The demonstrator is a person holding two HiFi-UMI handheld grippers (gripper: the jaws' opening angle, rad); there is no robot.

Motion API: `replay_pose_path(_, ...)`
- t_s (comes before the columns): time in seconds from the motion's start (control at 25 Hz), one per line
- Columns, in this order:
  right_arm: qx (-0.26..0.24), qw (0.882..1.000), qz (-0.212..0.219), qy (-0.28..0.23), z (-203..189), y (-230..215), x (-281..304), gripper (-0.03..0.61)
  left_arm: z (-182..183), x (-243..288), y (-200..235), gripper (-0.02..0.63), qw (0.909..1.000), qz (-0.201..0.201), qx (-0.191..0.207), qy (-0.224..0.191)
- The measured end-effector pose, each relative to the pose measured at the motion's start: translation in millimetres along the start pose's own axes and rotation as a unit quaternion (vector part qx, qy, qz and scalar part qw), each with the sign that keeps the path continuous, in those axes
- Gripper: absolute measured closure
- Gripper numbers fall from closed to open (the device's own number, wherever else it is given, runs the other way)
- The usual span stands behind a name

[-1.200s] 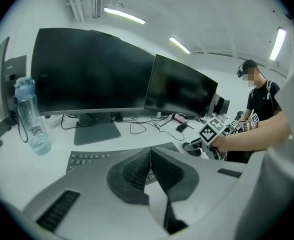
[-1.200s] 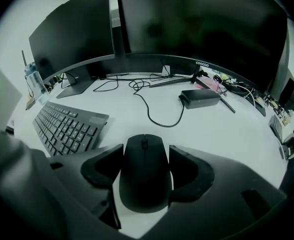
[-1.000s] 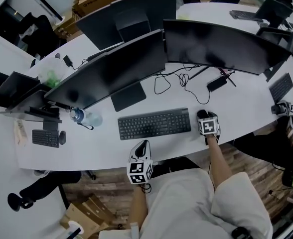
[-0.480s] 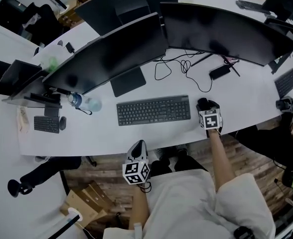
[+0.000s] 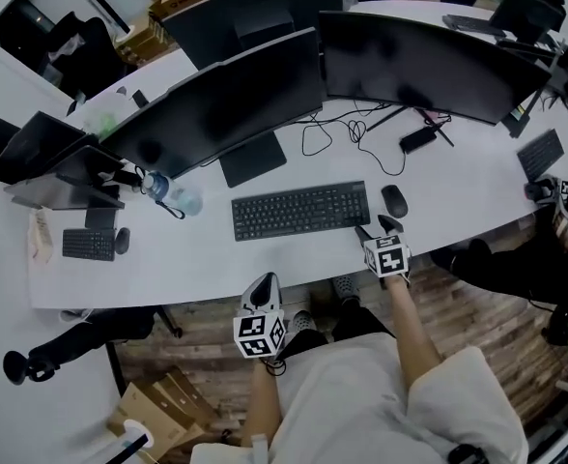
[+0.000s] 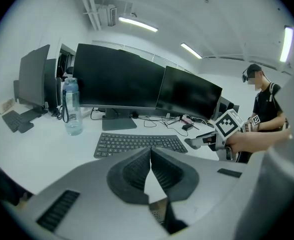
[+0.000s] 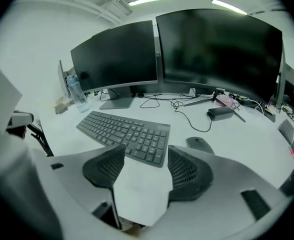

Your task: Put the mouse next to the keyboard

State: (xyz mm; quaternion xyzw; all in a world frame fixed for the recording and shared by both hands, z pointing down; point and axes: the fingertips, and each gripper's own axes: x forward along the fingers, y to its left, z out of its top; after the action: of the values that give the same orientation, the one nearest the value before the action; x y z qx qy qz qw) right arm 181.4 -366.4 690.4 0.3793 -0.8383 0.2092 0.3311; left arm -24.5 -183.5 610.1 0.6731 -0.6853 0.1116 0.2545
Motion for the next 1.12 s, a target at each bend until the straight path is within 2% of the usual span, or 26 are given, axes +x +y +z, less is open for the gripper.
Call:
replay_pose_path(0.2, 0.007, 1.0, 0.01, -0.015, -10, 59, -24, 0.302, -10, -21, 17, 0.591, 0.9997, -0.02, 0.011, -0.01)
replay_pose_path(0.32, -0.007, 1.0, 0.003, -0.021, -16, 83, -39, 0.302, -12, -33, 22, 0.591, 0.998, -0.019, 0.059, -0.011)
replay_pose_path(0.4, -0.019, 1.0, -0.005, -0.023, -20, 95, -47, 0.305, -13, -38, 24, 0.591, 0.9968, -0.026, 0.074, -0.016)
replay_pose_path(0.72, 0.007, 0.998, -0.026, -0.056, -29, 131, -81, 0.31, -19, -60, 35, 0.591, 0.996, -0.056, 0.062, -0.034)
replay_pose_path(1.12, 0.043, 0.993, -0.054, -0.098, -51, 168, -110, 0.311, -38, -82, 32, 0.591, 0.993, -0.097, 0.057, -0.034)
